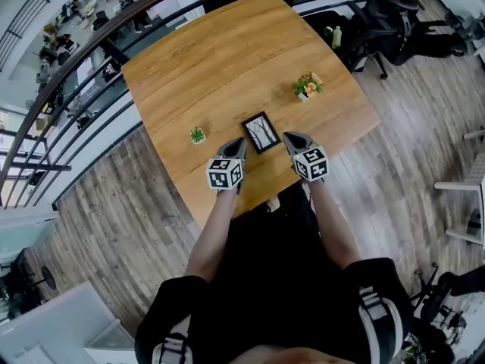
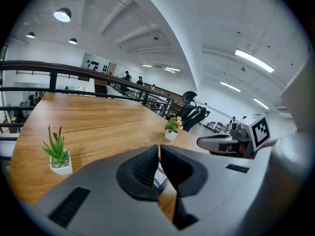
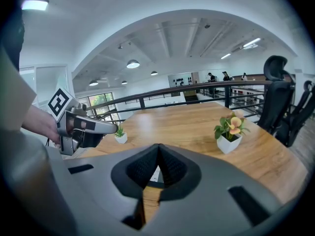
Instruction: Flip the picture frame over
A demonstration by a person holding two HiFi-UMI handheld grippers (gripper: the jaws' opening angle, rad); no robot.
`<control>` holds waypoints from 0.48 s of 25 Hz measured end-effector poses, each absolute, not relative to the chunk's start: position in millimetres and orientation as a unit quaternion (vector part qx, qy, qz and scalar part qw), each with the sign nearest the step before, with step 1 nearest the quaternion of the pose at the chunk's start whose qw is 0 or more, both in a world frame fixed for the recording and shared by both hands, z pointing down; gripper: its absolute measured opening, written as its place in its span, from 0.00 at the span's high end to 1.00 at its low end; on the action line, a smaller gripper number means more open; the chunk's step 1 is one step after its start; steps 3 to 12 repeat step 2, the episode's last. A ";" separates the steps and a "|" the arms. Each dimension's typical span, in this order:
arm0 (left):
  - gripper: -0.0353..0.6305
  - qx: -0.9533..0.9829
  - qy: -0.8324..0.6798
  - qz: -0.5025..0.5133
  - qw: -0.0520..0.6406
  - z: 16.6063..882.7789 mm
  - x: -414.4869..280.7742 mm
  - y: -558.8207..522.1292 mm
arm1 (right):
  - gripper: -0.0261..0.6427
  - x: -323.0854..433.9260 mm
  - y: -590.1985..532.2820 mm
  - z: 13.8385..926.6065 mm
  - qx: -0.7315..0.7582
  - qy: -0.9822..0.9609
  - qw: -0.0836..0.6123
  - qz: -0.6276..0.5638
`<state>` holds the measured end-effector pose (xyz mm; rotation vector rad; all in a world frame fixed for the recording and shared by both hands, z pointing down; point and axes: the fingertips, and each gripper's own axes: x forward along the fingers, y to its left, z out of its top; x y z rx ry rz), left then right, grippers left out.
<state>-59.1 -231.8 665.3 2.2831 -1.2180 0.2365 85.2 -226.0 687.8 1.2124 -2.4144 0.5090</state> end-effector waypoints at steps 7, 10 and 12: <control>0.90 0.847 -0.449 0.088 0.269 666.3 -56.7 -230.4 | 0.95 86.2 -223.7 688.9 0.433 -0.861 0.196 0.181; 0.90 0.847 -0.449 0.088 0.269 666.3 -56.7 -230.4 | 0.95 86.2 -223.7 688.9 0.433 -0.861 0.196 0.181; 0.90 0.847 -0.449 0.088 0.269 666.3 -56.7 -230.4 | 0.95 86.2 -223.7 688.9 0.433 -0.861 0.196 0.181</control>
